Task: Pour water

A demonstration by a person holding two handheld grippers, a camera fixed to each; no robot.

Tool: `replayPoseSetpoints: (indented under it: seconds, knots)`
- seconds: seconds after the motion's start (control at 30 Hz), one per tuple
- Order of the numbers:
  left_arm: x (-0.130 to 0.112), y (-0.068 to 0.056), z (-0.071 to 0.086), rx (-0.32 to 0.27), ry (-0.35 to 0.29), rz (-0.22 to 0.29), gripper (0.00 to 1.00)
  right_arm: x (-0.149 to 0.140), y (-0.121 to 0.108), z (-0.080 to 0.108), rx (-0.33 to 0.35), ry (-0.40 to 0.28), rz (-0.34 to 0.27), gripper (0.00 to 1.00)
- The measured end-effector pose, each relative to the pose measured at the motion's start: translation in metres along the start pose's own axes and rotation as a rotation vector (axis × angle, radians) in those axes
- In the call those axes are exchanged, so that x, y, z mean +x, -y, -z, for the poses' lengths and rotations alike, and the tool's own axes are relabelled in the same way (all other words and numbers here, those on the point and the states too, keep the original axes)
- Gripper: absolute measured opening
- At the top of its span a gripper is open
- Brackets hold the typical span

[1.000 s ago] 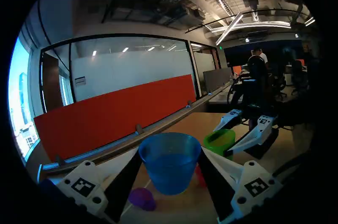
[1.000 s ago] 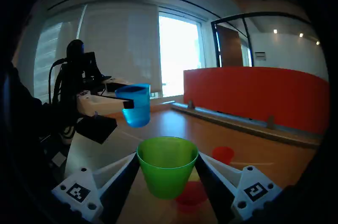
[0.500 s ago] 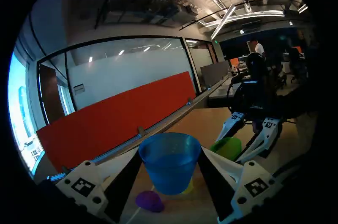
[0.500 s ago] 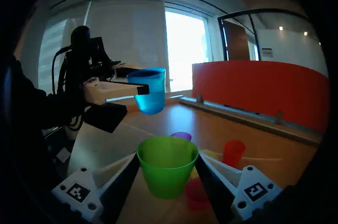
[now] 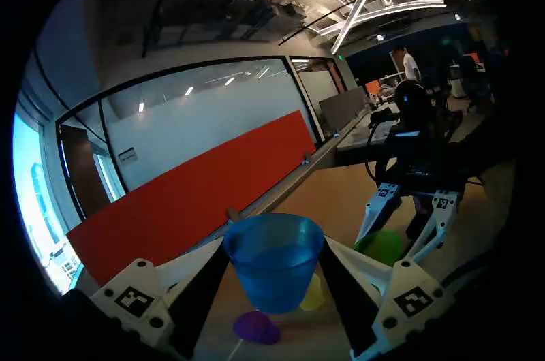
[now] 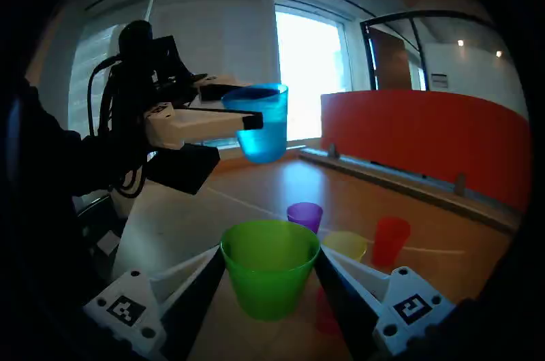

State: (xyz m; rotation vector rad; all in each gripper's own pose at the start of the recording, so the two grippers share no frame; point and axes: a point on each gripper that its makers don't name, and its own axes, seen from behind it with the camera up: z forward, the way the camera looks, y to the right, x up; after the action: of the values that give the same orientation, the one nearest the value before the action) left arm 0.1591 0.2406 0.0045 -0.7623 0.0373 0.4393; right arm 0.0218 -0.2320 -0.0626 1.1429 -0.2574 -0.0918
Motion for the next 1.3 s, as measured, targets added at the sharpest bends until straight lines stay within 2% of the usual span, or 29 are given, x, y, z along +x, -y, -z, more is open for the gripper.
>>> replayPoseSetpoints:
  seconds: [0.97, 1.3]
  knots:
    - [0.012, -0.002, 0.003, -0.005, 0.017, -0.162, 0.87, -0.005, 0.016, -0.013, 0.050, 0.010, 0.021, 0.91]
    - [0.013, -0.007, 0.002, -0.004, 0.021, -0.240, 0.87, 0.001, 0.021, -0.016, 0.065, 0.000, 0.019, 0.91]
